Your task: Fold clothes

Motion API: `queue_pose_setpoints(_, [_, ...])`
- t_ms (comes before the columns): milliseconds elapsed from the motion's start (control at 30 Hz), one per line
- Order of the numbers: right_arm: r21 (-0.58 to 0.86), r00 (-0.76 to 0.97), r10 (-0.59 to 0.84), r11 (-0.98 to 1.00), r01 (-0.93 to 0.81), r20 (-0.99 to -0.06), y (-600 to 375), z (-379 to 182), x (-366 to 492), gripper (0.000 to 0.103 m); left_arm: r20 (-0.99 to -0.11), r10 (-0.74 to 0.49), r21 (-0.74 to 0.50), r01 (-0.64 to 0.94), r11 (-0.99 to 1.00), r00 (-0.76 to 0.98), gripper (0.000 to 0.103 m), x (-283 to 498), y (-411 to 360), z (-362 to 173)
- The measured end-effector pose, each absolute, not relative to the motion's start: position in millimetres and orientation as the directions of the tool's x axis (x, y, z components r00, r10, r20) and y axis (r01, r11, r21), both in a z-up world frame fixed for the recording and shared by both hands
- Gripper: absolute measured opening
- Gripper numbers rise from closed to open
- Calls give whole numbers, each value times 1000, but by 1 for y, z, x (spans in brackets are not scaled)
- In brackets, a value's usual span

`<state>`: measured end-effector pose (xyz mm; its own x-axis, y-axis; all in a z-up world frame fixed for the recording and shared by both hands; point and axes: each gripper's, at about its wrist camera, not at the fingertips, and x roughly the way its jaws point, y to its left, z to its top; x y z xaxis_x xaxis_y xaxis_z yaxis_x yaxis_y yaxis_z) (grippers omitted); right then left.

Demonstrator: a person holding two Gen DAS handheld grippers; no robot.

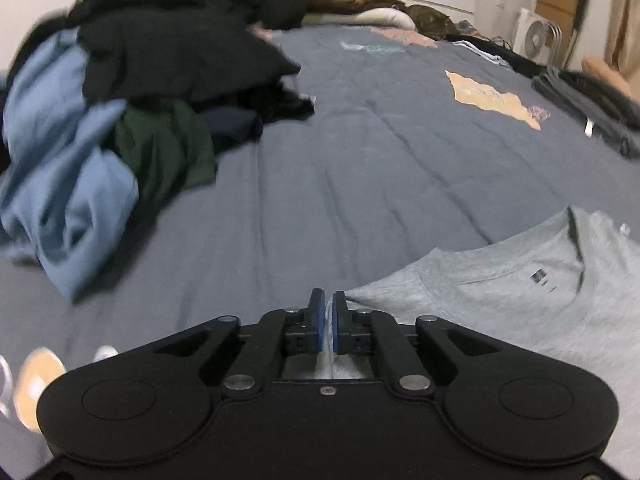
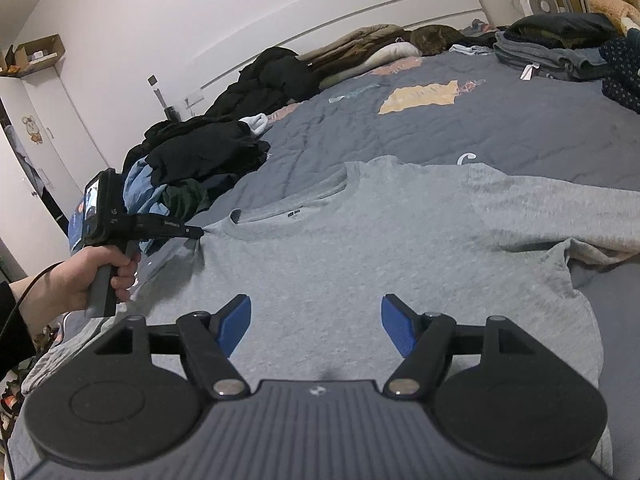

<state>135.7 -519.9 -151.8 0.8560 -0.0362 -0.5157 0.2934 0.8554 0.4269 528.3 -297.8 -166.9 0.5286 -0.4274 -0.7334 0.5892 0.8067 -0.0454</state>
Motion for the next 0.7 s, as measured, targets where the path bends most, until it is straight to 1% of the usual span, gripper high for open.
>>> queue_pose_setpoints(33, [430,856,-35,853,295,-516,-520,-152,136,71,-724,-426,-41,583,811,542,17,526,-295,-164])
queue_pose_setpoints(67, [433,856,-35,851,296,-516,-521,-152,135,71,-709,-437,-51,578,815,553,26,522,-288,-159])
queue_pose_setpoints(100, [435,857,-34,851,295,-515,-521,-151,135,71,-693,-446,-62,570,819,566,29,518,-281,-154])
queue_pose_setpoints(167, [436,857,-35,850,296,-513,-522,-151,135,72,-649,-454,-104,520,848,610,30,504,-259,-142])
queue_pose_setpoints(233, [437,857,-37,848,299,-514,-522,-151,136,72,-610,-457,-177,451,875,647,31,485,-230,-133])
queue_pose_setpoints(333, [448,856,-30,842,300,-517,-523,-152,137,72,-582,-437,-278,337,900,686,35,446,-173,-126])
queue_pose_setpoints(367, [452,855,-27,840,301,-518,-523,-152,137,73,-577,-426,-303,302,904,696,38,433,-154,-125])
queue_pose_setpoints(400, [458,857,-23,838,298,-515,-522,-151,137,73,-570,-405,-325,256,910,715,42,421,-135,-124])
queue_pose_setpoints(533, [469,870,-16,837,281,-493,-518,-145,135,73,-552,-303,-428,48,902,777,46,373,-39,-121])
queue_pose_setpoints(567, [470,873,-13,838,276,-488,-516,-144,134,73,-548,-269,-451,-9,892,792,51,361,-12,-120])
queue_pose_setpoints(600, [472,875,-11,838,272,-484,-515,-143,134,74,-548,-240,-474,-61,879,802,53,354,12,-120])
queue_pose_setpoints(700, [481,878,-2,836,263,-478,-510,-140,135,74,-554,-140,-539,-225,812,821,53,324,85,-124])
